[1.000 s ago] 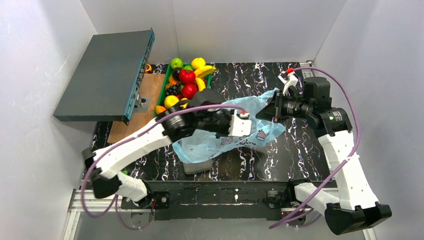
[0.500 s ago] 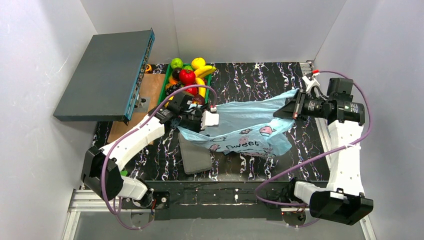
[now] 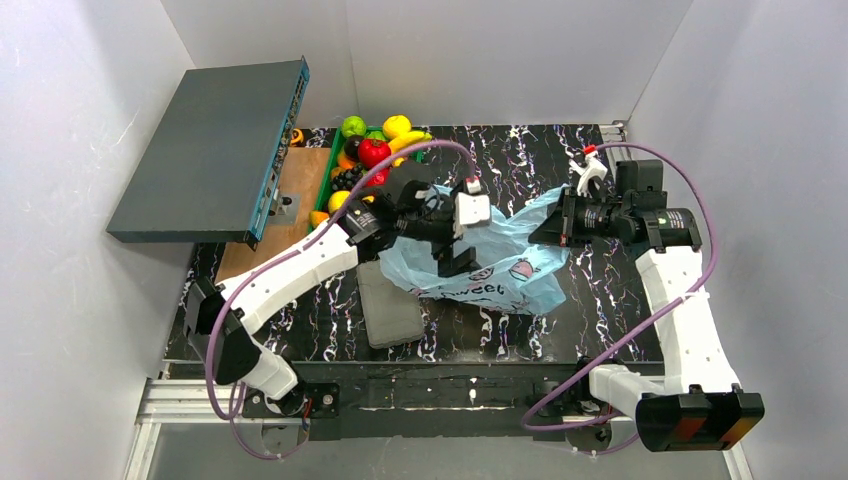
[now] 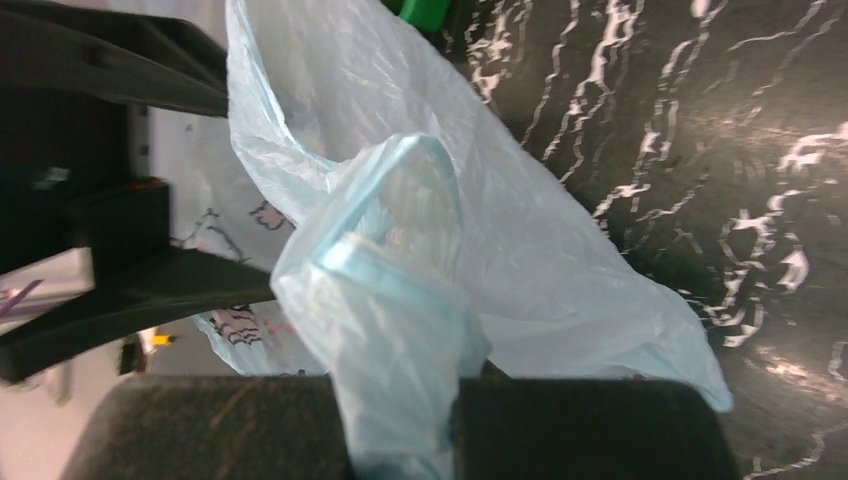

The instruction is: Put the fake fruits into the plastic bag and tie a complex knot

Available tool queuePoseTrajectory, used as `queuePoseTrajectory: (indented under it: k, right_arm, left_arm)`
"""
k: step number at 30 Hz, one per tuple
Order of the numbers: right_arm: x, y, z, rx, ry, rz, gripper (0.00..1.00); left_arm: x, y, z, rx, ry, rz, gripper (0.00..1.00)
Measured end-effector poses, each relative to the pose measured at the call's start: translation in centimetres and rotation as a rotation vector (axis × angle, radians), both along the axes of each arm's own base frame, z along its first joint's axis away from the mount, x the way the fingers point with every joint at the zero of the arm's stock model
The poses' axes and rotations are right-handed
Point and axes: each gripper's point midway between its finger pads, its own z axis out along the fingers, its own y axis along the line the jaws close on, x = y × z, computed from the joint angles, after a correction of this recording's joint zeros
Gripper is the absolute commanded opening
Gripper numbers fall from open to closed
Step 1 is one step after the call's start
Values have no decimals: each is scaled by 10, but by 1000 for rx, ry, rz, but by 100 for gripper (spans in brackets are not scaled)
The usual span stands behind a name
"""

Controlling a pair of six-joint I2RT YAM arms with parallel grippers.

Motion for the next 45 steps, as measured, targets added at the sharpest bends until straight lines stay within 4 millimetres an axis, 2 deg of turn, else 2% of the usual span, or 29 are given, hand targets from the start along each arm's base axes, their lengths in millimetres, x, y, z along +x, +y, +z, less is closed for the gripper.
queuePoseTrajectory:
  k: [4, 5, 7, 8, 10, 11, 13, 15, 17, 20, 22, 24, 27, 28, 30, 32, 34, 40, 45]
  right_arm:
    - [5, -13, -5, -78, -51, -39, 1]
    - [5, -16, -5, -90, -59, -44, 1]
    - [8, -28, -7, -118, -76, -78, 1]
    - [11, -36, -8, -130, -78, -104, 1]
    - [18, -54, -10, -154, -75, -167, 1]
    - [21, -65, -12, -165, -67, -204, 1]
    - [25, -79, -14, -180, -61, -247, 1]
    - [26, -84, -15, -184, -57, -266, 1]
    - [26, -85, -14, -181, -57, -268, 1]
    - [25, -87, -13, -185, -57, -269, 1]
    - [27, -93, -6, -192, -70, -282, 1]
    - [30, -102, 1, -199, -84, -311, 1]
    - [35, -116, 10, -206, -91, -353, 1]
    - [35, -118, 10, -203, -86, -360, 1]
    - [31, -116, 9, -189, -67, -357, 1]
    - [27, -112, 8, -168, -46, -351, 1]
    - [24, -108, 8, -144, -22, -349, 1]
    - [16, -96, 13, -67, 26, -349, 1]
    - [7, -83, 26, 9, 28, -342, 1]
  left_arm:
    - [14, -5, 41, -121, 122, 101, 98]
    - [25, -1, 55, -159, 109, 119, 98]
    - [52, 16, 87, -245, 159, 215, 98]
    - [60, 23, 96, -269, 167, 244, 98]
    - [79, 45, 120, -336, 190, 327, 98]
    - [91, 63, 134, -381, 201, 387, 98]
    - [101, 85, 150, -434, 218, 454, 98]
    - [105, 103, 167, -494, 236, 500, 98]
    - [99, 111, 180, -531, 251, 505, 98]
    - [93, 115, 182, -519, 262, 527, 98]
    - [101, 124, 170, -474, 266, 610, 96]
    - [117, 139, 148, -406, 277, 726, 95]
    - [143, 164, 101, -266, 311, 914, 96]
    - [149, 172, 79, -214, 331, 973, 96]
    - [148, 186, 31, -99, 395, 1056, 96]
    - [138, 196, -12, 10, 462, 1106, 95]
    - [132, 201, -37, 77, 496, 1128, 92]
    - [143, 207, -83, 217, 491, 1169, 83]
    - [149, 212, -118, 316, 513, 1213, 79]
